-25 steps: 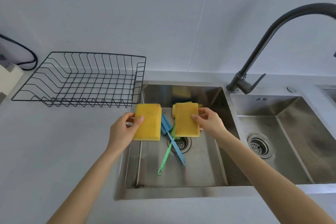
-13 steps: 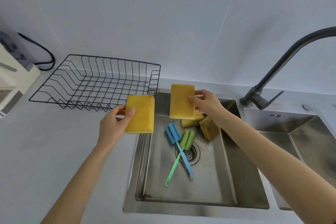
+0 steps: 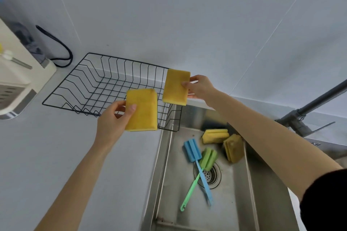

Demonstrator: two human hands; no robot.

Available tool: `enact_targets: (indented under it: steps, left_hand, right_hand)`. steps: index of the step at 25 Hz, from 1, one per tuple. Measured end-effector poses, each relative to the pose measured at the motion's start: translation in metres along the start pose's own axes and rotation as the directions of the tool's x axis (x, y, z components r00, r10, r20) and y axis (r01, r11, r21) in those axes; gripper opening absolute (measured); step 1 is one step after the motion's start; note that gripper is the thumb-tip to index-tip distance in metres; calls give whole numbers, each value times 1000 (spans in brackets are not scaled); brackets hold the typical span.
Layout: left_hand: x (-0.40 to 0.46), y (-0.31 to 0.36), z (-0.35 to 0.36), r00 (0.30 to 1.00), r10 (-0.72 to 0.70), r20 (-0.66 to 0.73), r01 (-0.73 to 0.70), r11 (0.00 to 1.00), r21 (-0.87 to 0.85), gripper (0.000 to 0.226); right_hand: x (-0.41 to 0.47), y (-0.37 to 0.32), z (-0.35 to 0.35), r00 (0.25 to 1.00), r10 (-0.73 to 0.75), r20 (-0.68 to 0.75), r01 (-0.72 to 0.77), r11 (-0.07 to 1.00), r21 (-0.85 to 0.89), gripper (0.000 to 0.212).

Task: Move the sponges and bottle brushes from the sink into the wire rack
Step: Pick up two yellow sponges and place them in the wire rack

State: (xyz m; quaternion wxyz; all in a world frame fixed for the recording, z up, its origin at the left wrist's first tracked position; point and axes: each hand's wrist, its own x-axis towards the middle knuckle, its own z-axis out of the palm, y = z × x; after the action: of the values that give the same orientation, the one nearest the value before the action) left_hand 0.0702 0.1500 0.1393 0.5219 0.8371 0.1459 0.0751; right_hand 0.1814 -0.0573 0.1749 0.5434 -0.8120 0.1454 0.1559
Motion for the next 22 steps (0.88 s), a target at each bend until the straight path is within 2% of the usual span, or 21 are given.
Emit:
enact_targets:
  steps: [4,8,11,13,15,19,21,22]
  left_hand:
    - [20,-5,-3,1000,-23,-15,23,1000,-13,44]
    - [32,-11,-5,999,-52,-12,51,998,-35,47]
    - [37,-17,-4,997,-81,-15,81,996,-44,54]
    - [39,-21,-2,995,-100,-5,99,994,-49,45]
    - [41,-23,-1,993,-115,2,115,992,-52,41]
    - [42,-22,-1,993,-119,-1,118,991,-54,49]
    - [43,-20,-1,994,-112,3,112,992,-51,44]
    - [43,-19,0,994,-112,6,112,992,-56,42]
  right_hand:
    - [29,-12,26,1000,-21,22,23,992,-122,41]
    - [56,-14,49,1000,-24,6,24,940,-339,36]
    - [73,-10,64,1000,-6,10,10,891,-454,20]
    - [81,-7,70,1000,-8,11,13,862,-507,8]
    - [85,-3,74,1000,-23,8,23,813,-582,9]
    - [84,0,73,995,-86,44,90,666,-740,33]
    - [80,-3,69,990,-129,56,125,624,-772,27]
    - [78,-5,67,985,-161,57,142,588,-797,15]
